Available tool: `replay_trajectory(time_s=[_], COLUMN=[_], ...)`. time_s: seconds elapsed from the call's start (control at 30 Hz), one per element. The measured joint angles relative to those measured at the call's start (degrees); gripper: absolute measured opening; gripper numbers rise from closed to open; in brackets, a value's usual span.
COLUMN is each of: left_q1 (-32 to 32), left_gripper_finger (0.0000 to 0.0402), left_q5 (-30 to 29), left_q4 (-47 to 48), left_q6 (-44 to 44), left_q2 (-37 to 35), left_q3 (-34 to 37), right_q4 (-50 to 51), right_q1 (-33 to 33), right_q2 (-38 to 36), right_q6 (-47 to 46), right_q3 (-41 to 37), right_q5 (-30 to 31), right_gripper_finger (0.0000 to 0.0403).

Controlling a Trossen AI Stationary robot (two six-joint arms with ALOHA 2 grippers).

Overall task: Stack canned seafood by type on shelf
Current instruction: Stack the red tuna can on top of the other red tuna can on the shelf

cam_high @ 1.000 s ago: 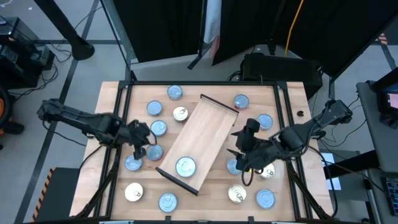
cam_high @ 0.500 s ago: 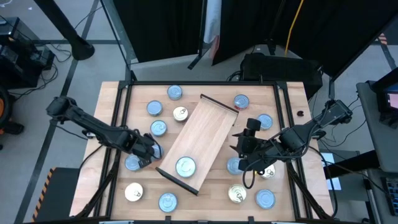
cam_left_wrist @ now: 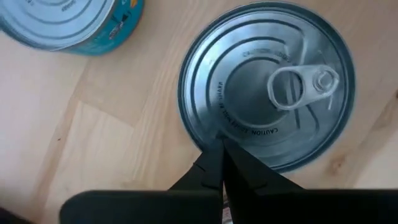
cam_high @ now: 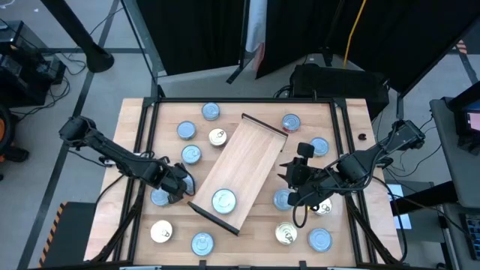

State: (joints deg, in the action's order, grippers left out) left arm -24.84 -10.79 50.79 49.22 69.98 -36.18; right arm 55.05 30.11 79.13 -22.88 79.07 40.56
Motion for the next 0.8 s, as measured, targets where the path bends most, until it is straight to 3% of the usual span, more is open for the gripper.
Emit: replay_trajectory(time_s=[0.27, 0.53, 0.8], left_q1=[-1.3, -3.1, -4.2], left_gripper_finger=[0.0002, 0.0001, 0.0001], left_q5=[-1.0, 1.6, 1.9], left_q4=[5.0, -3.1, -1.7], left_q6=[-0.1, -0.5, 1.2], left_q2=[-4.0, -4.2, -4.1], left_q3=[-1.7, 3.6, 3.9], right_q4=[0.0, -0.4, -0.4], right_q1=[0.0, 0.0, 0.0], right_q2=[0.0, 0.0, 0.0], right_q6=[0.0, -0.2, -0.1], right_q3=[0.0, 0.0, 0.0], right_q5=[-0.1, -0.1, -0.1], right_gripper_finger=[0.0118, 0.0118, 0.0118])
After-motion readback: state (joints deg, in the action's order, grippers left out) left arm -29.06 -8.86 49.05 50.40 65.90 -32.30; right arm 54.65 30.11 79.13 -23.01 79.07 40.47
